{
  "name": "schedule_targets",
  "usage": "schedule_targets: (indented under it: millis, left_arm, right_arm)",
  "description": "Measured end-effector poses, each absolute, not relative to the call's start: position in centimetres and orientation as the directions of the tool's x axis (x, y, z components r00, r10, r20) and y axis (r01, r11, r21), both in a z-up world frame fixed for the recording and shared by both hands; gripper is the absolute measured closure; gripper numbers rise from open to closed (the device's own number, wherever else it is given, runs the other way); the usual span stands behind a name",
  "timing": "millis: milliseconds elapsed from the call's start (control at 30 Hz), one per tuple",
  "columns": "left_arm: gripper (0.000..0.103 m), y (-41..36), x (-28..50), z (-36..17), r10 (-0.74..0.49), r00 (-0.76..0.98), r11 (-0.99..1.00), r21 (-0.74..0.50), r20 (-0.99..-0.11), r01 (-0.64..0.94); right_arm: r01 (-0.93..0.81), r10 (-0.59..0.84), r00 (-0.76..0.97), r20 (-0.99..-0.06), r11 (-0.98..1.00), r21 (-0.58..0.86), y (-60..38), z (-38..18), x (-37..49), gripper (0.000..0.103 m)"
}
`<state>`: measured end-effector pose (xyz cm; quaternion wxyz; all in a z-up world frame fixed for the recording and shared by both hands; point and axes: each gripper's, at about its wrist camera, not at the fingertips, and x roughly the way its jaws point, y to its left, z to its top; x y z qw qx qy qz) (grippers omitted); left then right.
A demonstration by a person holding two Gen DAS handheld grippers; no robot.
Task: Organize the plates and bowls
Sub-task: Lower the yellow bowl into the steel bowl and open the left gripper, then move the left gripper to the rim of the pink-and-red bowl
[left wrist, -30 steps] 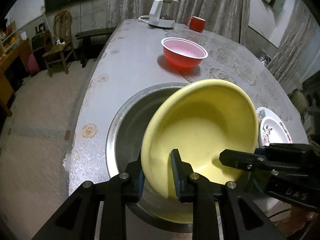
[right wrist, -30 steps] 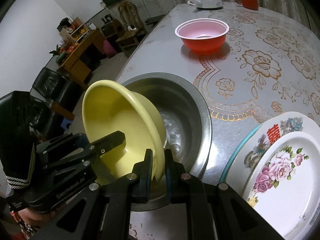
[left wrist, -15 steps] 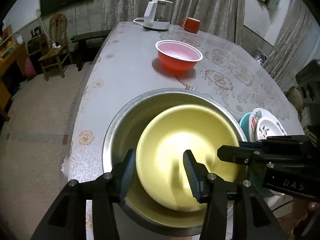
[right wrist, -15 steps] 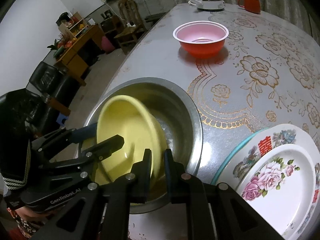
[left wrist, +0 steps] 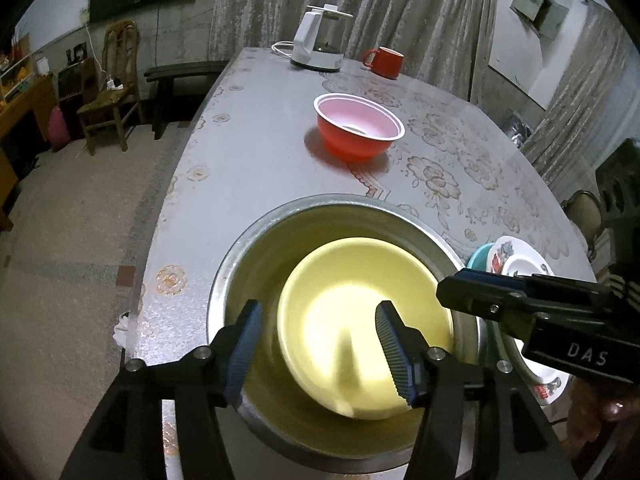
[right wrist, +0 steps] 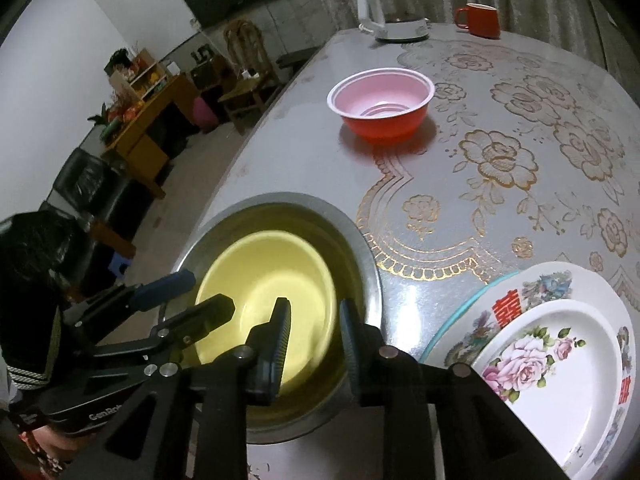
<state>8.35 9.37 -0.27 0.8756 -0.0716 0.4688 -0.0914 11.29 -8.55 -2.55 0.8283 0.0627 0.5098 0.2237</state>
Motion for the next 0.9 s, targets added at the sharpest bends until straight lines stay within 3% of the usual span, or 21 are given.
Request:
schedule_targets:
  millis: [467, 600, 900]
  left_arm:
    - [0.027, 8.8, 8.6, -0.2, -0.207, 0.532, 0.977, -0.200, -0.821, 0.072]
    - [0.023, 8.7, 8.8, -0.1, -0.201, 0.532, 0.978, -0.199, -0.822, 0.063]
    - [0.017, 8.4, 9.5, 0.4, -0.216, 0.526, 0.975, -0.214, -0.823, 0.066]
  right_arm:
    - [-0.306, 0.461, 0.400, -0.792, 0.882, 0.358, -9.5, -2.0, 11.2, 0.078]
    - [-0.290, 0.454, 0.414, -0.789, 0.887, 0.359, -10.1, -1.6, 11.6, 0.072]
    - [-0.258, 0.440, 0.427, -0.789, 0.896, 0.360, -11.3, -1.4, 12.9, 0.072]
